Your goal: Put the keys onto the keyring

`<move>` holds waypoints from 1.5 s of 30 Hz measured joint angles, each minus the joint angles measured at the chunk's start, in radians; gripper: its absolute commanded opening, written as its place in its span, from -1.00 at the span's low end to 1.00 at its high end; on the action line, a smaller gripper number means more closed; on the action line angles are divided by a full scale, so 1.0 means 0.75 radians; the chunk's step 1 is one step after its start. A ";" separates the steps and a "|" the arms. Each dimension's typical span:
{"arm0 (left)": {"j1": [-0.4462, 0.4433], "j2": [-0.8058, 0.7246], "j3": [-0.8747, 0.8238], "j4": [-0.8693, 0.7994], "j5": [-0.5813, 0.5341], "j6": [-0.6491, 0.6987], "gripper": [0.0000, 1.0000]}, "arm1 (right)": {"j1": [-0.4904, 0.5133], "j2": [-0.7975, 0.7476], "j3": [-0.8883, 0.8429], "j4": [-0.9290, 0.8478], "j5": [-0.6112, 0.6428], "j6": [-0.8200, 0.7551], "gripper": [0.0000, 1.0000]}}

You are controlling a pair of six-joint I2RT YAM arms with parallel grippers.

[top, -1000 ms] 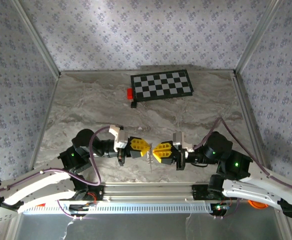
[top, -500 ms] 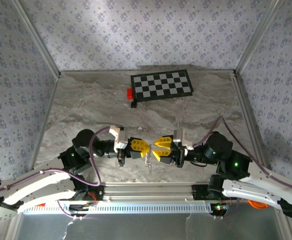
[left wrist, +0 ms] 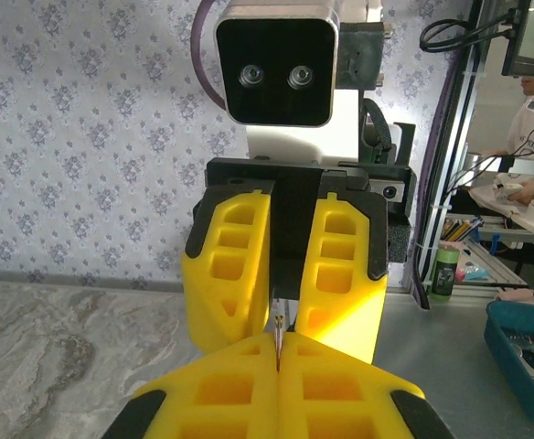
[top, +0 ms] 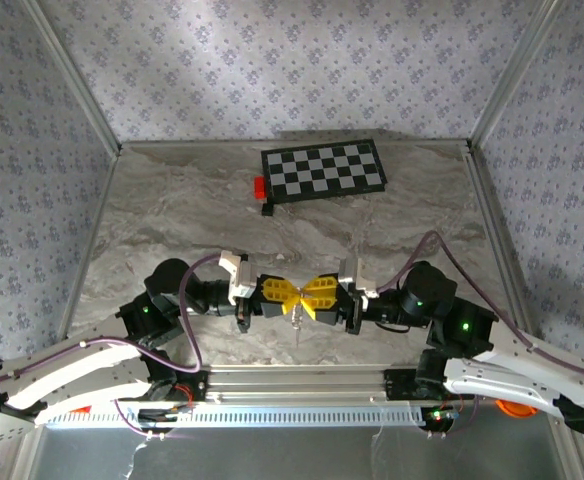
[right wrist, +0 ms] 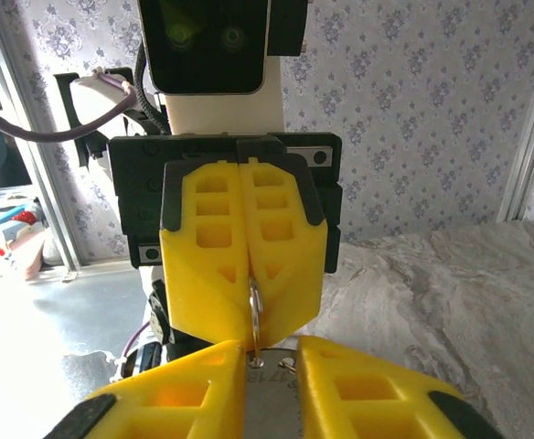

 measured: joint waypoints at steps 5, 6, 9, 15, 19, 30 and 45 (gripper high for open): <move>0.000 0.000 0.000 -0.005 -0.020 0.011 -1.00 | 0.003 0.000 0.000 -0.002 -0.002 0.015 -0.96; 0.000 0.000 0.000 -0.005 -0.021 0.015 -1.00 | 0.003 0.000 0.000 -0.002 -0.002 0.019 -1.00; -0.001 0.000 0.000 -0.010 -0.026 0.026 -1.00 | 0.003 -0.001 0.000 -0.005 0.003 0.021 -1.00; -0.001 0.000 0.000 -0.046 -0.052 0.049 -0.94 | 0.003 -0.003 0.000 -0.032 0.028 0.021 -1.00; -0.009 -0.001 0.001 -0.122 -0.084 0.077 -0.64 | 0.006 -0.001 0.015 -0.122 0.071 0.010 -1.00; -0.009 -0.078 0.082 -0.449 -0.273 0.165 -0.37 | 0.005 0.066 0.245 -0.511 0.225 -0.096 -1.00; -0.009 0.063 0.125 -0.478 -0.250 0.156 -0.29 | 0.005 0.209 0.366 -0.750 0.323 -0.189 -1.00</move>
